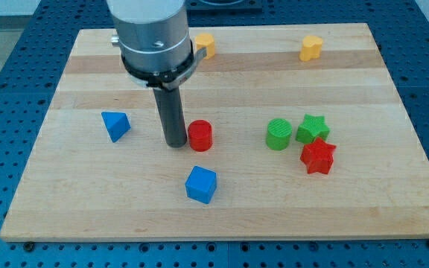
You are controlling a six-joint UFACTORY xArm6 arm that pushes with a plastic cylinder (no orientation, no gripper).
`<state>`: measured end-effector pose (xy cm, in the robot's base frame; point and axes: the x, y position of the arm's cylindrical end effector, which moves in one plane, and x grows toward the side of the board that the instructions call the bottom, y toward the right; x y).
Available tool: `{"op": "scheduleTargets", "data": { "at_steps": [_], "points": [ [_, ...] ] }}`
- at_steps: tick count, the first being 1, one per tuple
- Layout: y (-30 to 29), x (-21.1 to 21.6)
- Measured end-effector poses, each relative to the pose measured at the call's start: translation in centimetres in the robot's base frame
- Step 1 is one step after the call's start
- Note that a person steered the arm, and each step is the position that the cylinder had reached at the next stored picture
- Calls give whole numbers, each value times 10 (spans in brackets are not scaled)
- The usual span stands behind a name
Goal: Push the red circle into the green circle
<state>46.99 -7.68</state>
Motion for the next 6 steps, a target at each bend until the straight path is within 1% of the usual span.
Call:
{"op": "scheduleTargets", "data": {
  "at_steps": [1, 3, 4, 6],
  "points": [
    [0, -14],
    [0, -3],
    [18, -3],
    [93, 5]
  ]
}}
